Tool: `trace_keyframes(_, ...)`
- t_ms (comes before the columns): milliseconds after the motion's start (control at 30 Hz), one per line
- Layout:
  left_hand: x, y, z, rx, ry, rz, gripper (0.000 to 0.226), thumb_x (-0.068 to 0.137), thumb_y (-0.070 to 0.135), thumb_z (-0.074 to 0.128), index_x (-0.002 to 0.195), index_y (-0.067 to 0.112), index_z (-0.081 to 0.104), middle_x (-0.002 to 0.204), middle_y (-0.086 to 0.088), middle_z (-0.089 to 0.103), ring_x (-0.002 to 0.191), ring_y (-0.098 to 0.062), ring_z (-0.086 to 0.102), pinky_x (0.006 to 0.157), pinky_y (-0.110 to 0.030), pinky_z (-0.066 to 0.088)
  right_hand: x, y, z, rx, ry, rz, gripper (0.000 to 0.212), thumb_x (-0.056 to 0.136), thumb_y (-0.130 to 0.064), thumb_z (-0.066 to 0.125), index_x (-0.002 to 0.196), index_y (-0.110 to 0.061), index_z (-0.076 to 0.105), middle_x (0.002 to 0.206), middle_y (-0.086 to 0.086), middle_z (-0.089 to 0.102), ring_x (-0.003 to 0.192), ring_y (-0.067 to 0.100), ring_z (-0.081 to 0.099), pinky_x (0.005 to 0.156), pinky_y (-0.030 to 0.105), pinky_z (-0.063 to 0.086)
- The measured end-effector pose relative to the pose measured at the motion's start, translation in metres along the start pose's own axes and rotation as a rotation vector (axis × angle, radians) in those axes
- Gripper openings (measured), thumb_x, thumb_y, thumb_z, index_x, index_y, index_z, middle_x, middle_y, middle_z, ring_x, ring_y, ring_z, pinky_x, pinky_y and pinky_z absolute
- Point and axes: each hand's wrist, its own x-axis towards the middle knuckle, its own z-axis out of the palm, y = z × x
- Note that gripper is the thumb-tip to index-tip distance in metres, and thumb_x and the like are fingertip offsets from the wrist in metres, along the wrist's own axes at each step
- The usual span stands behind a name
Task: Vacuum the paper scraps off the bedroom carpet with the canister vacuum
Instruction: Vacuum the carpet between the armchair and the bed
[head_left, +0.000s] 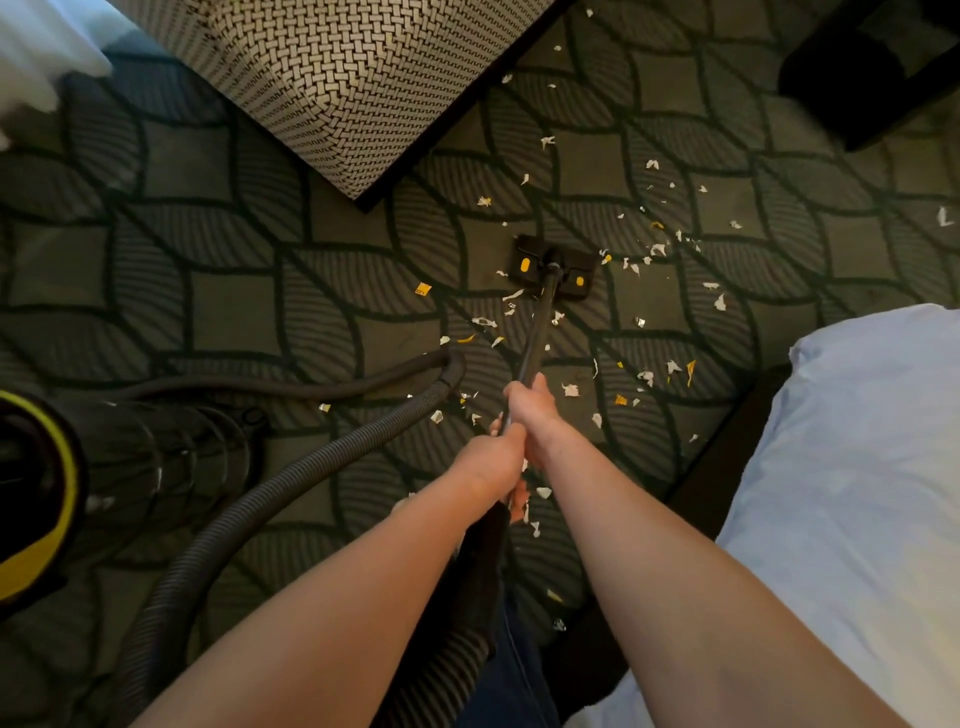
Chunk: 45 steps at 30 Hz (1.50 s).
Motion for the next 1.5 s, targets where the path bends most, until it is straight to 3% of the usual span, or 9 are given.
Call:
trace_keyframes(100,-0.004,-0.006,0.009,0.015,-0.001,0.012,0.056,0.099,0.052,0.029,0.107,0.006,0.060,0.058,-0.002,0.051,0.040,-0.013,0.045,0.039,-0.021,0.038,-0.008,0.003,-0.007,-0.041,-0.012,0.007,0.069,0.099,-0.015,0.042,0.155,-0.037,0.008,0.147,0.011,0.039,0.102,0.030,0.057,0.059,0.031,0.052)
trace_keyframes(367,-0.015,-0.023,0.026,-0.058,-0.007,0.019,0.050,0.099,0.050,0.033,0.101,0.006,0.059,0.052,-0.003,0.050,0.037,-0.014,0.045,0.040,-0.023,0.038,-0.027,0.014,-0.021,-0.074,-0.017,0.037,0.070,0.099,-0.016,0.043,0.155,-0.037,0.007,0.149,0.012,0.036,0.110,0.029,0.057,0.057,0.029,0.051)
trace_keyframes(500,-0.017,-0.038,0.023,-0.073,0.036,0.021,0.046,0.098,0.048,0.038,0.099,0.007,0.058,0.054,-0.002,0.052,0.039,-0.014,0.047,0.041,-0.023,0.041,-0.034,0.027,-0.018,-0.089,-0.037,0.032,0.070,0.099,-0.018,0.043,0.155,-0.037,0.007,0.149,0.012,0.036,0.115,0.031,0.056,0.090,0.043,0.053)
trace_keyframes(633,-0.019,-0.054,0.014,-0.088,0.031,0.024,0.043,0.097,0.048,0.039,0.099,0.007,0.055,0.052,-0.003,0.050,0.038,-0.014,0.046,0.039,-0.022,0.039,-0.045,0.039,-0.006,-0.105,-0.023,0.013,0.069,0.098,-0.018,0.043,0.155,-0.036,0.009,0.150,0.010,0.034,0.121,0.034,0.055,0.098,0.048,0.051)
trace_keyframes(800,-0.022,-0.079,-0.003,-0.054,0.036,0.024,0.046,0.098,0.048,0.039,0.105,0.006,0.056,0.056,-0.004,0.051,0.040,-0.014,0.045,0.038,-0.023,0.039,-0.059,0.059,0.012,-0.019,-0.037,0.030,0.064,0.099,-0.012,0.041,0.154,-0.033,0.014,0.127,0.013,0.045,0.089,0.026,0.058,0.067,0.034,0.054)
trace_keyframes(933,-0.023,-0.104,-0.019,0.005,0.059,0.040,0.047,0.099,0.049,0.037,0.105,0.007,0.058,0.057,-0.003,0.050,0.039,-0.012,0.044,0.033,-0.017,0.035,-0.067,0.082,0.029,-0.075,-0.025,0.017,0.066,0.100,-0.017,0.041,0.155,-0.034,0.009,0.149,0.013,0.036,0.115,0.028,0.054,0.091,0.044,0.054)
trace_keyframes(1133,-0.022,-0.143,-0.042,0.002,0.031,0.043,0.046,0.099,0.049,0.037,0.107,0.008,0.056,0.058,-0.004,0.052,0.039,-0.013,0.045,0.037,-0.020,0.037,-0.083,0.112,0.054,-0.079,-0.022,0.031,0.062,0.102,-0.017,0.039,0.156,-0.031,0.011,0.145,0.014,0.037,0.089,0.022,0.056,0.051,0.027,0.047)
trace_keyframes(1300,-0.020,-0.176,-0.059,-0.051,0.006,0.024,0.045,0.097,0.048,0.041,0.115,0.009,0.054,0.062,-0.004,0.051,0.043,-0.013,0.046,0.039,-0.022,0.038,-0.097,0.139,0.075,-0.090,0.011,0.036,0.061,0.101,-0.015,0.040,0.154,-0.031,0.014,0.146,0.015,0.038,0.116,0.032,0.055,0.087,0.042,0.054)
trace_keyframes(1500,-0.026,-0.205,-0.078,-0.071,-0.018,0.004,0.045,0.097,0.048,0.042,0.113,0.009,0.055,0.064,-0.005,0.052,0.046,-0.014,0.047,0.043,-0.023,0.040,-0.110,0.164,0.099,-0.076,0.046,0.038,0.060,0.098,-0.016,0.041,0.153,-0.027,0.020,0.142,0.018,0.041,0.105,0.029,0.049,0.086,0.044,0.046)
